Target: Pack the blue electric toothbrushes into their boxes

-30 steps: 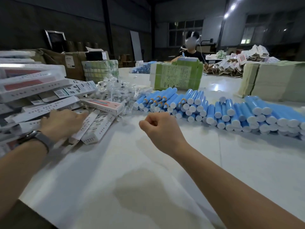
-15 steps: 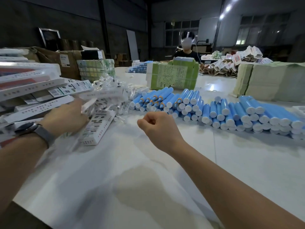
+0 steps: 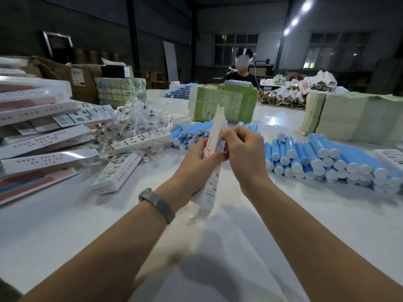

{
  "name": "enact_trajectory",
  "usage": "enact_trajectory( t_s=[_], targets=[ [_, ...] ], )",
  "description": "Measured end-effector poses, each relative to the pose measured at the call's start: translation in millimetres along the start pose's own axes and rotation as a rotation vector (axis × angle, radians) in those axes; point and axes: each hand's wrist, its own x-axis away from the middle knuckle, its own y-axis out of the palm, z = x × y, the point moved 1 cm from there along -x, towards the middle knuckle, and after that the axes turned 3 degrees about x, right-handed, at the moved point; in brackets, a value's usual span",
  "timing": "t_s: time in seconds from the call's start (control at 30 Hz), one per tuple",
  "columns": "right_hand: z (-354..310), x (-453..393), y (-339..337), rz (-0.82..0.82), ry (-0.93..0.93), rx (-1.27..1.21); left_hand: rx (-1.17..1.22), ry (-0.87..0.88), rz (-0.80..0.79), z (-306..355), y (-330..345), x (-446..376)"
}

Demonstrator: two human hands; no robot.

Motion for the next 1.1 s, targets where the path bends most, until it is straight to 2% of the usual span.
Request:
enact_trajectory(
  t_s=[0.23, 0.4, 0.63, 0.73, 0.87, 1.1],
  targets=[
    [3, 3, -12, -0.116, -0.063, -0.095, 0.204, 0.091, -0.09, -16, 8, 6],
    [-14, 3, -22, 0.037, -0.237, 0.042, 0.294, 0.161, -0.145, -11, 9, 16],
    [-20, 18, -43, 0.093, -0.441, 0.338, 0.408, 0.175, -0.338, -15, 18, 24],
    [-24, 22, -41, 0.073, -0.465, 0.319, 0.395, 0.198, -0.346, -19, 20, 25],
    [-31, 29, -36, 0.08, -0.652, 0.253, 0.348, 0.269, -0.377, -15, 16, 25],
    [-38, 32, -30, 0.071, -0.613, 0.243, 0.409, 0.291, -0.36, -9, 9, 25]
  ],
)
